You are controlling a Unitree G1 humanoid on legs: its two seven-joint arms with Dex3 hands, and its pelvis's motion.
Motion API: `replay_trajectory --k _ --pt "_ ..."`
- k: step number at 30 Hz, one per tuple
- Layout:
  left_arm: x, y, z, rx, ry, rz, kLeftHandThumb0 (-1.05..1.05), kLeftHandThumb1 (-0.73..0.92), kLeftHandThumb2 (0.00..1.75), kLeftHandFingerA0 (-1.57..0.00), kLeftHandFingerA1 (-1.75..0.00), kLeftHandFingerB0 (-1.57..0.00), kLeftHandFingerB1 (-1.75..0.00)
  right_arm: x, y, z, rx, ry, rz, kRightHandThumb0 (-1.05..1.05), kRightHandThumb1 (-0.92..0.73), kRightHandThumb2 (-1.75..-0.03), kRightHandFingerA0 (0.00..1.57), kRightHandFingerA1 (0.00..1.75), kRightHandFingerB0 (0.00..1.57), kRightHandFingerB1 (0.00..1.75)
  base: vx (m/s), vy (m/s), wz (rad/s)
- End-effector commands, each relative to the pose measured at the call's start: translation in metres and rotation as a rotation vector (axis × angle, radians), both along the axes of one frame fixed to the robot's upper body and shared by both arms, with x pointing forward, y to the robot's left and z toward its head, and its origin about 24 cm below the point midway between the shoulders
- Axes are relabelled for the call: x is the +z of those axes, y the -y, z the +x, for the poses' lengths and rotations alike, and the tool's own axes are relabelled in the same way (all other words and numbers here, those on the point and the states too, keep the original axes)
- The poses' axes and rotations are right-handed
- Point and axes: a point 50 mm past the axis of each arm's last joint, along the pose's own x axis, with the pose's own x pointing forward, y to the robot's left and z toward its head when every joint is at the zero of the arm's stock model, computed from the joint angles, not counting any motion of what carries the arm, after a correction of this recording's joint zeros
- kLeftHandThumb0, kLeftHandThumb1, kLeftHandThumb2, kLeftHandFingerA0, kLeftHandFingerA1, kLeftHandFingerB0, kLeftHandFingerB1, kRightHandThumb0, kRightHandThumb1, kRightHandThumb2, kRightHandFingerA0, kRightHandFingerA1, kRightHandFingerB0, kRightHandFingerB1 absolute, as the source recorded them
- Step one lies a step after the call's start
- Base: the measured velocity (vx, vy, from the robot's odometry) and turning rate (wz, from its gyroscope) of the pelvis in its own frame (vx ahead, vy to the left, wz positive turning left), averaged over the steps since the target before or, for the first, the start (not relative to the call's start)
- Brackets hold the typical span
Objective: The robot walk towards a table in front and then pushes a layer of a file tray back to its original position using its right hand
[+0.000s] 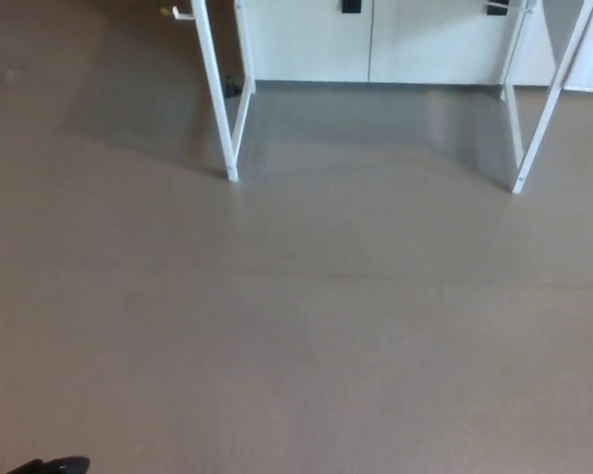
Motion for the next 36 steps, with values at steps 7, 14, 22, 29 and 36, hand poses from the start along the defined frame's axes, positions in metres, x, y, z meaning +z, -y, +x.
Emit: replay_trajectory --k 7,14,22,29,36 --pt "0.0024 -0.0056 0.0014 -0.007 -0.007 0.029 -0.16 0.71 0.62 -0.45 -0.44 -0.32 -0.38 0.0009 -0.0007 0.0015 0.013 0.007 -0.013 -0.74 -0.23 -0.62 1.0 0.5 0.82 0.46 0.47 0.219 -0.3" --pt "0.0025 -0.0053 0.0017 -0.008 -0.011 0.04 -0.17 0.7 0.62 -0.44 -0.43 -0.32 -0.37 -0.0008 -0.0008 0.0017 0.012 0.002 -0.019 -0.75 -0.23 -0.62 1.0 0.5 0.82 0.46 0.32 0.03 0.1" --pt "0.0026 -0.005 0.0011 -0.018 -0.015 0.047 -0.17 0.69 0.62 -0.45 -0.44 -0.33 -0.38 -0.0013 -0.0003 0.0 0.03 -0.009 -0.016 -0.73 -0.25 -0.64 0.95 0.5 0.81 0.47 0.51 -0.059 0.16" --pt "0.003 -0.0054 0.0027 -0.022 -0.006 0.042 -0.16 0.7 0.61 -0.45 -0.44 -0.32 -0.37 -0.0008 -0.0004 0.0034 0.043 -0.005 -0.027 -0.76 -0.24 -0.64 0.97 0.5 0.81 0.47 0.34 -0.076 -0.13" --pt "0.0036 -0.0054 0.0035 -0.026 -0.004 0.059 -0.13 0.69 0.6 -0.47 -0.43 -0.33 -0.37 0.0004 -0.0005 0.0054 0.063 0.003 -0.04 -0.76 -0.25 -0.65 0.97 0.51 0.8 0.48 0.44 0.183 -0.23"
